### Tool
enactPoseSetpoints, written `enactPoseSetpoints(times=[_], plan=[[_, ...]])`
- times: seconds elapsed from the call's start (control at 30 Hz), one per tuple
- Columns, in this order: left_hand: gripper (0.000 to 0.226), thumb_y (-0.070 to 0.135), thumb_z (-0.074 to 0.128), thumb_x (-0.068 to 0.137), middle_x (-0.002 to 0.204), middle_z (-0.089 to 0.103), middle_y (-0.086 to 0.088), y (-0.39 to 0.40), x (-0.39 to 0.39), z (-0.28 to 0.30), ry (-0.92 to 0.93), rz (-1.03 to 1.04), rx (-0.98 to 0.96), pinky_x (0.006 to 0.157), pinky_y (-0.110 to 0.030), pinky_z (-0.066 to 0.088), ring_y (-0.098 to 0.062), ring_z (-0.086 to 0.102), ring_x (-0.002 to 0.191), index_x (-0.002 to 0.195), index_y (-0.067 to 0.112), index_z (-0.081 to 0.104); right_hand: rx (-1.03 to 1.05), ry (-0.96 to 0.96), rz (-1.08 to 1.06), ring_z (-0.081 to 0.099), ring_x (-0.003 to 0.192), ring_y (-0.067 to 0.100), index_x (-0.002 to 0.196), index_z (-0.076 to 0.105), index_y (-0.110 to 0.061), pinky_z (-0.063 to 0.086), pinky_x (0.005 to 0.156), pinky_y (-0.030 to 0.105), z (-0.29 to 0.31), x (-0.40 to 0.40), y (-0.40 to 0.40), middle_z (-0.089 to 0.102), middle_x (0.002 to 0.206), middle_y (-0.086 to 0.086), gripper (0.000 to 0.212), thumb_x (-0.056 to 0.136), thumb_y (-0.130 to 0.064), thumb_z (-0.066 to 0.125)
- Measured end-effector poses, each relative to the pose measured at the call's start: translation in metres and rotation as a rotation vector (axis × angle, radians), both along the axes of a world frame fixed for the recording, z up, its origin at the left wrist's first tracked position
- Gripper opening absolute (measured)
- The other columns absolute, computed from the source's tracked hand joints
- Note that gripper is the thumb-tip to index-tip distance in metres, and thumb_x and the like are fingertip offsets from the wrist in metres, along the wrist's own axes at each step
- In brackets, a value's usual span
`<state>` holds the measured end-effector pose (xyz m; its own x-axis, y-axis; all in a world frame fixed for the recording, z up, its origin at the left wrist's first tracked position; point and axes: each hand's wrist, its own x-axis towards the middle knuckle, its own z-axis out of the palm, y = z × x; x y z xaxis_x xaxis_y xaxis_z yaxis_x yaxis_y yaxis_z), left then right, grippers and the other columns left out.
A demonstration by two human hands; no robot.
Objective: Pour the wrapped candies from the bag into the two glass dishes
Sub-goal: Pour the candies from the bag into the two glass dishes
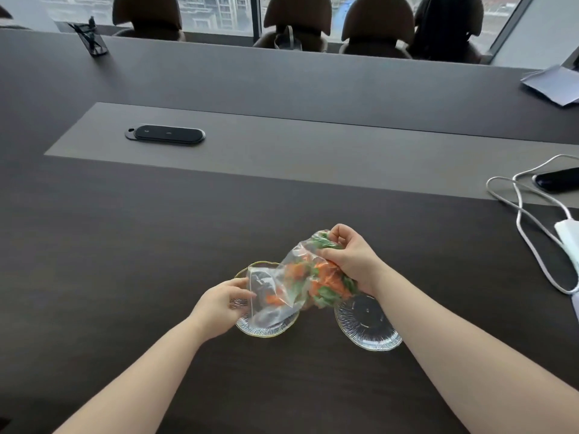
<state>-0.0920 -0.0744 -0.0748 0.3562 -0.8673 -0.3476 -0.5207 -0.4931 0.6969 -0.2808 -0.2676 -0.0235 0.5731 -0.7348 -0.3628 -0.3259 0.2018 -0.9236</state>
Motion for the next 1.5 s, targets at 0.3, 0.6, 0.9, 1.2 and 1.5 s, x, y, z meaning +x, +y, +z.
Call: enactPoseSetpoints(times=[0.3,0.6,0.9,1.2,1.5], plan=[[0.026,0.02,0.058,0.073,0.097,0.063,0.006,0.0,0.007,0.007,0.065,0.371,-0.029,0.089,-0.036,0.047,-0.02,0.06,0.097,0.098,0.024,0.059,-0.149,-0.017,0.171,0.049,0.065,0.009,0.072,0.045,-0.021,0.048,0.062,0.022,0.025,0.029,0.016,0.051,0.075,-0.003,0.026,0.076,-0.01,0.068],[0.045,0.021,0.066,0.08,0.118,0.06,0.003,-0.013,-0.007,0.02,0.354,0.28,-0.074,0.085,-0.021,0.051,-0.005,0.056,0.107,0.123,0.024,0.054,-0.268,-0.075,0.168,0.038,0.048,-0.002,0.065,0.04,-0.022,0.038,0.051,0.01,0.04,0.038,0.016,0.042,0.063,-0.012,0.032,0.076,-0.007,0.066],[0.043,0.015,0.078,0.068,0.103,0.071,0.0,-0.023,-0.007,0.013,0.132,0.295,-0.069,0.093,-0.034,0.053,-0.012,0.067,0.095,0.109,0.018,0.066,-0.312,-0.097,0.16,0.036,0.056,0.007,0.066,0.038,-0.022,0.039,0.054,0.015,0.05,0.033,0.008,0.039,0.066,-0.009,0.034,0.076,-0.007,0.067],[0.014,0.019,0.079,0.068,0.084,0.075,-0.003,-0.024,0.001,0.035,0.105,0.309,-0.138,0.083,-0.034,0.057,-0.017,0.07,0.083,0.082,0.019,0.075,-0.331,-0.15,0.117,0.04,0.064,0.012,0.066,0.039,-0.023,0.041,0.061,0.02,0.065,0.025,0.001,0.042,0.069,-0.007,0.036,0.077,-0.009,0.07],[0.01,0.019,0.074,0.073,0.081,0.074,-0.001,-0.033,0.0,0.063,-0.025,0.245,-0.206,0.068,-0.016,0.055,-0.014,0.069,0.078,0.083,0.015,0.075,-0.236,-0.17,0.017,0.049,0.071,0.017,0.068,0.044,-0.021,0.048,0.066,0.034,0.068,0.01,-0.009,0.052,0.077,0.001,0.03,0.076,-0.012,0.07]])
